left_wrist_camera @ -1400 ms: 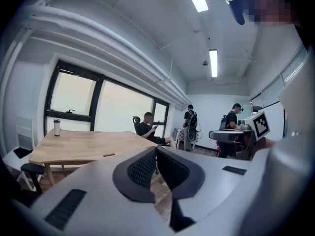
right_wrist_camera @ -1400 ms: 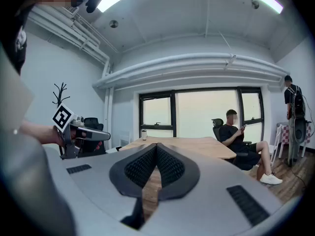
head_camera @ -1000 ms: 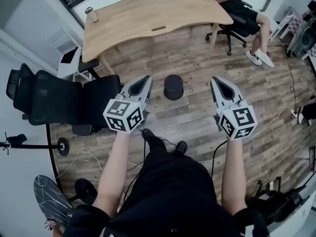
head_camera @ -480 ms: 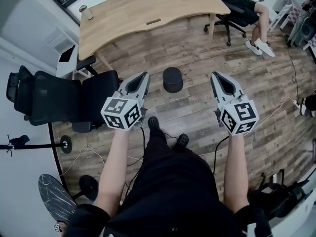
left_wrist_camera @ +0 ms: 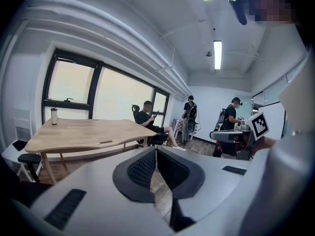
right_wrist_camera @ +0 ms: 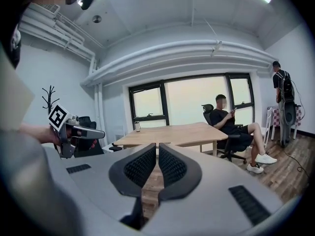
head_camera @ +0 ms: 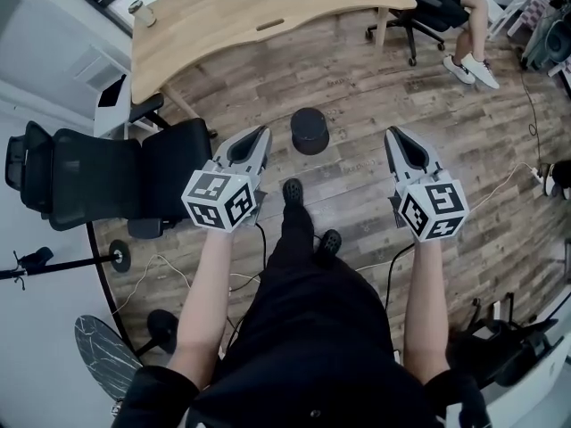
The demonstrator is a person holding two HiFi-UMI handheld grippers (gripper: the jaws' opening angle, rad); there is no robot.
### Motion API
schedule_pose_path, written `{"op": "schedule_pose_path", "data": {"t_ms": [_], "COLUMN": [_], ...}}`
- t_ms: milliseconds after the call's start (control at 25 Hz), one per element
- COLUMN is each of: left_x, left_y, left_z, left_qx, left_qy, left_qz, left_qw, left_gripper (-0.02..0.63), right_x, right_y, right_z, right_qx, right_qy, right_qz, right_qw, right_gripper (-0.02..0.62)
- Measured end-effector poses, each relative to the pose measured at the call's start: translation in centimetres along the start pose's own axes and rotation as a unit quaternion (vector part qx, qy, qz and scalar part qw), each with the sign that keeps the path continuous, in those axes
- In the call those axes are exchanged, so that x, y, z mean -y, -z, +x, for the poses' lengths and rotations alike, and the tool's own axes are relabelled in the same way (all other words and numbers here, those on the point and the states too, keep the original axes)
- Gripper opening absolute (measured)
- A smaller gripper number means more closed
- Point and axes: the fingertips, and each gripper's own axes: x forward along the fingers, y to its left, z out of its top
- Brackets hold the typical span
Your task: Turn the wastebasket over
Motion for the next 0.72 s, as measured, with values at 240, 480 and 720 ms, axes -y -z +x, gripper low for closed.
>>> {"op": "schedule_pose_path", "data": {"t_ms": [240, 480, 720], "left_x": [-2.6, -7.3, -12.5], "left_y": [0.4, 0.1, -0.2], "left_z": [3.1, 7.7, 12.0], "left_qx": [-0.014, -0.027, -0.046], "left_qy": [0.015, 0.025, 0.041], "left_qz": [-0.015, -0.036, -0.05], "left_qw": [0.9997, 0.9987, 0.9969], "left_gripper": [0.025, 0.025, 0.025], "right_x": [0.4, 1.2, 2.1], "right_y": [0.3, 0.3, -0.5], "right_z": [3.9, 9.6, 16.0], "right_qx": [-0.021, -0.053, -0.071], "right_qy": [0.001, 0.001, 0.01], "right_qz": [0.004, 0.002, 0.006], "right_qw": [1.0, 0.999, 0.997], "right_gripper": [0.034, 0.035, 0.035]}}
